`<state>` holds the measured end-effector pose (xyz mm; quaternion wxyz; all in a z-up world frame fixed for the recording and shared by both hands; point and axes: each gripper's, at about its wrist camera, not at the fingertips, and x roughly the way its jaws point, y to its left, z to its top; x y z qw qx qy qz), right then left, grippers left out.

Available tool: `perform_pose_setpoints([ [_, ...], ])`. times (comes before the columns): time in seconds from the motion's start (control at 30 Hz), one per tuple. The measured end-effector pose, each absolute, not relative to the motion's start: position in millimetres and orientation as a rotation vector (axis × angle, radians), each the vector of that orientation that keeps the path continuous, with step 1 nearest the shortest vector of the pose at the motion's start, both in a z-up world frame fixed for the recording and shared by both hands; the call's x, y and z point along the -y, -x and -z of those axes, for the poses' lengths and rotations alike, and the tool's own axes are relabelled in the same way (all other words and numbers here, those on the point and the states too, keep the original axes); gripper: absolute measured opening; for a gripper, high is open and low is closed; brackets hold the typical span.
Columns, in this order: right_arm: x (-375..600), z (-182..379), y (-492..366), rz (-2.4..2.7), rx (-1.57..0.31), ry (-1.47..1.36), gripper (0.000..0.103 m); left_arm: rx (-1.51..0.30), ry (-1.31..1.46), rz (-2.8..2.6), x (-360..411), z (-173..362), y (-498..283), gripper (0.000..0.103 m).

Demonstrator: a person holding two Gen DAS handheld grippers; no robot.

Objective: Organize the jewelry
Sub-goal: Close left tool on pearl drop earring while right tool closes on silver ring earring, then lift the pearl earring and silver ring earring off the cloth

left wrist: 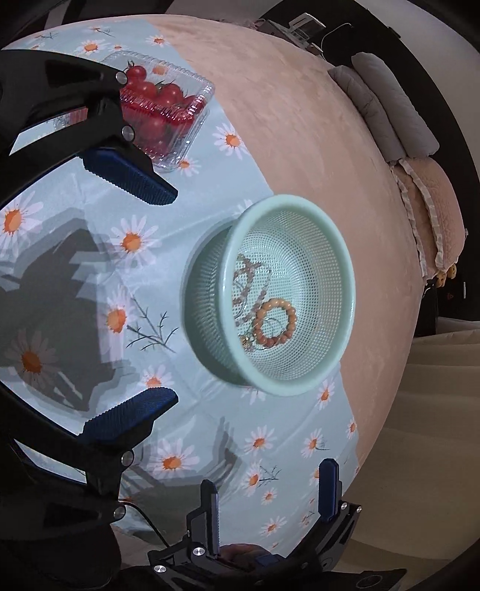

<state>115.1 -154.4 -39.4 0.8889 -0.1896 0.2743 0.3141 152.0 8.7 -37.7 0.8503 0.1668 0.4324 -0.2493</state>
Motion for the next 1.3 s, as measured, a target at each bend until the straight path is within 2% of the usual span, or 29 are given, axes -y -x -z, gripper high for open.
perform_pose_setpoints([
  [0.27, 146.5, 78.1, -84.1, -0.758, -0.674, 0.402, 0.086, -0.946, -0.444, 0.621, 12.4, 75.2, -107.5, 0.097],
  [0.33, 142.2, 91.8, -78.1, -0.784, -0.702, 0.433, 0.083, -0.959, -0.467, 0.658, 17.1, 86.1, -99.9, 0.097],
  [0.4, 139.3, 106.2, -76.0, -0.812, -0.751, 0.446, 0.069, -0.973, -0.485, 0.701, 21.6, 96.3, -92.9, 0.097],
  [0.53, 133.7, 127.1, -74.2, -0.843, -0.797, 0.440, 0.066, -0.966, -0.502, 0.778, 28.5, 111.0, -80.9, 0.096],
  [0.63, 124.4, 135.8, -71.6, -0.870, -0.810, 0.463, 0.060, -0.995, -0.536, 0.835, 36.2, 126.6, -71.7, 0.088],
  [0.7, 117.7, 143.2, -71.7, -0.871, -0.832, 0.503, 0.046, -1.000, -0.550, 0.838, 40.4, 133.6, -71.2, 0.085],
  [0.8, 114.1, 145.7, -73.5, -0.868, -0.828, 0.506, 0.040, -0.995, -0.516, 0.833, 40.7, 131.9, -78.4, 0.068],
  [0.83, 114.1, 145.4, -74.3, -0.866, -0.833, 0.502, 0.036, -0.997, -0.510, 0.828, 40.6, 131.0, -81.3, 0.059],
  [0.87, 114.5, 145.6, -74.5, -0.866, -0.838, 0.499, 0.027, -0.998, -0.507, 0.827, 40.5, 130.3, -83.5, 0.049],
  [0.9, 115.6, 146.1, -74.3, -0.862, -0.846, 0.498, 0.019, -1.000, -0.504, 0.827, 41.0, 130.1, -84.3, 0.045],
  [0.93, 117.2, 145.5, -75.6, -0.858, -0.854, 0.493, 0.018, -1.005, -0.502, 0.833, 41.8, 130.1, -84.1, 0.036],
  [0.97, 118.7, 145.0, -76.1, -0.856, -0.864, 0.483, 0.018, -1.003, -0.504, 0.841, 42.6, 129.7, -82.6, 0.022],
  [1.03, 122.0, 144.5, -77.6, -0.851, -0.889, 0.461, 0.018, -1.021, -0.504, 0.871, 45.3, 130.1, -79.5, 0.004],
  [1.3, 143.0, 129.4, -72.8, -0.808, -0.891, 0.427, 0.017, -1.061, -0.449, 0.891, 48.8, 127.3, -85.6, 0.004],
])
